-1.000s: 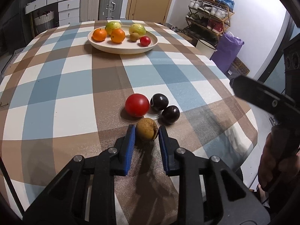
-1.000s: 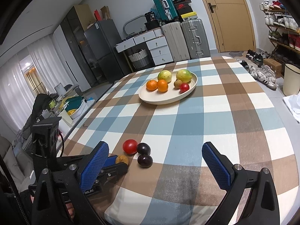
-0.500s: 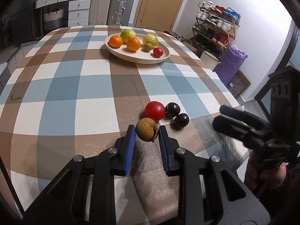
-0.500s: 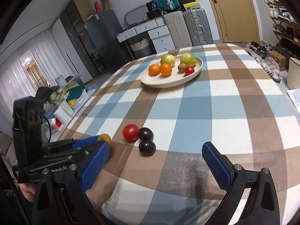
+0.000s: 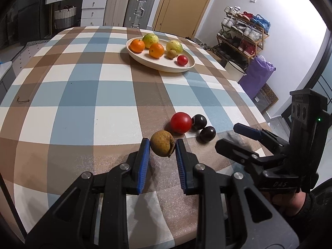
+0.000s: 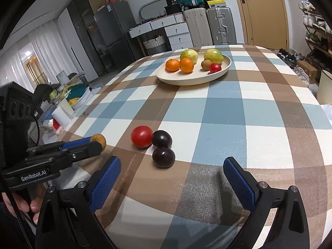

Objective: Organize fruits
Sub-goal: 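Hold the kiwi in the left tool while the right tool grasps the dark plum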

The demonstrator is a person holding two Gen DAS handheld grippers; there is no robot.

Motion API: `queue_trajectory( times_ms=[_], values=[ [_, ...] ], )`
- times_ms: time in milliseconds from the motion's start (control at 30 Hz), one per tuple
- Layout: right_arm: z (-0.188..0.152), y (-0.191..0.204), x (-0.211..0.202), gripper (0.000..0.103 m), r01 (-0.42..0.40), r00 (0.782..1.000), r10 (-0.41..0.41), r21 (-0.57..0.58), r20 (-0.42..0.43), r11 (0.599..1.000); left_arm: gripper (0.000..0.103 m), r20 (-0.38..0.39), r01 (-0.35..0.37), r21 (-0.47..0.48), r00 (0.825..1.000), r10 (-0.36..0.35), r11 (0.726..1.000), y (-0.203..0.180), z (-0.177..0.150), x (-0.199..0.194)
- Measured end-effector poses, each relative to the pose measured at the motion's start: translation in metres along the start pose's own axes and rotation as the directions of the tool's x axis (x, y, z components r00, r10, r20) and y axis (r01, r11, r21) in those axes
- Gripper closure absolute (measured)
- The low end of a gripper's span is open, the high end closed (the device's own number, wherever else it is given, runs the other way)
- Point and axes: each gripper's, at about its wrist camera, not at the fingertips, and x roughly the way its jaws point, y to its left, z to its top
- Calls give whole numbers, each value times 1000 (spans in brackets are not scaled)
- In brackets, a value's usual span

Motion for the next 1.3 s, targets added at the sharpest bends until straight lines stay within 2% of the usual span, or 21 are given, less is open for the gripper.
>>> queue_trajectory(
  times_ms=[100, 267, 367, 400, 433, 500, 600, 700, 800, 1300],
  values=[
    [0, 4, 3, 9, 9, 1000, -9, -17, -2, 1000, 81, 1, 7, -5, 1000, -7, 1000, 2, -1, 0],
    [1, 12, 11, 24, 37, 999, -37, -67, -7, 997, 81, 8, 16, -25, 1000, -16, 1000, 8, -2, 0],
    [1, 12, 17, 38, 34, 999, -36, -65, -28, 997, 81, 8, 20, -31, 1000, -19, 999, 11, -3, 0],
    [1, 13, 18, 49, 28, 999, -31, -67, -36, 997, 81, 8, 22, -35, 1000, -21, 999, 13, -3, 0],
    [1, 14, 20, 55, 27, 998, -30, -74, -47, 997, 81, 9, 23, -38, 1000, -22, 999, 14, -3, 0],
    [0, 18, 22, 57, 48, 997, -53, -100, -50, 994, 80, 11, 24, -43, 1000, -24, 999, 16, -3, 0],
    [0, 20, 23, 66, 82, 994, -89, -126, -57, 989, 81, 12, 24, -45, 1000, -24, 999, 17, -4, 0],
    [1, 16, 21, 73, 54, 997, -60, -98, -57, 994, 81, 15, 14, -32, 1000, -13, 999, 15, -5, -1],
    [-1, 16, 18, 76, 50, 998, -55, -97, -42, 994, 81, 14, 12, -35, 1000, -11, 999, 14, -5, -1],
    [4, 2, -4, 77, -26, 999, 26, -28, 19, 999, 80, 1, -5, -19, 1000, 5, 1000, 6, 0, 4]
  ],
)
